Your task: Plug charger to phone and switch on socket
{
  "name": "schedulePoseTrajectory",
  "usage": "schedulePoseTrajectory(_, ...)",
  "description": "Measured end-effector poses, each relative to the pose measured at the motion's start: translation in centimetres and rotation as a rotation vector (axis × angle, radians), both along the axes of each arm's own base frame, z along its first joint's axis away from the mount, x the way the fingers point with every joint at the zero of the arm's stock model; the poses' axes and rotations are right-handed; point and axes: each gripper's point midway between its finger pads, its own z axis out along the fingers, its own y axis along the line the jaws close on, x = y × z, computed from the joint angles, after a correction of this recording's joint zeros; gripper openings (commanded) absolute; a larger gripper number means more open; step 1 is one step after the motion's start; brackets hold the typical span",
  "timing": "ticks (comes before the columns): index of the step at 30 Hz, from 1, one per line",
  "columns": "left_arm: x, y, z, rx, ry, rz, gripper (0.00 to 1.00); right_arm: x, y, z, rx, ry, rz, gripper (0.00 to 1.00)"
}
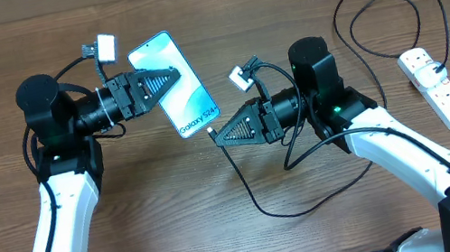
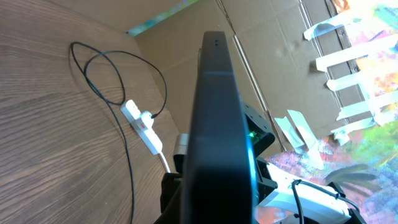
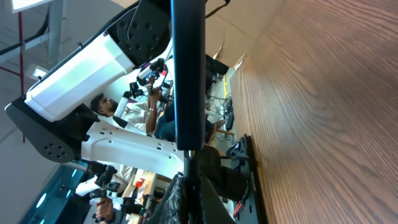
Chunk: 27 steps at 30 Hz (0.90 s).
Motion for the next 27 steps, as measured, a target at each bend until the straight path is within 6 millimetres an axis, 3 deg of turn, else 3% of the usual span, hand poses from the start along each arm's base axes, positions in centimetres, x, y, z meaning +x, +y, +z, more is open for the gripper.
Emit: schedulePoseTrajectory(27, -0.07, -0.86, -0.31, 0.002, 0.019, -0.005, 0.04, 0.13, 0.04, -0.03, -0.001, -0.007, -0.007, 0.04)
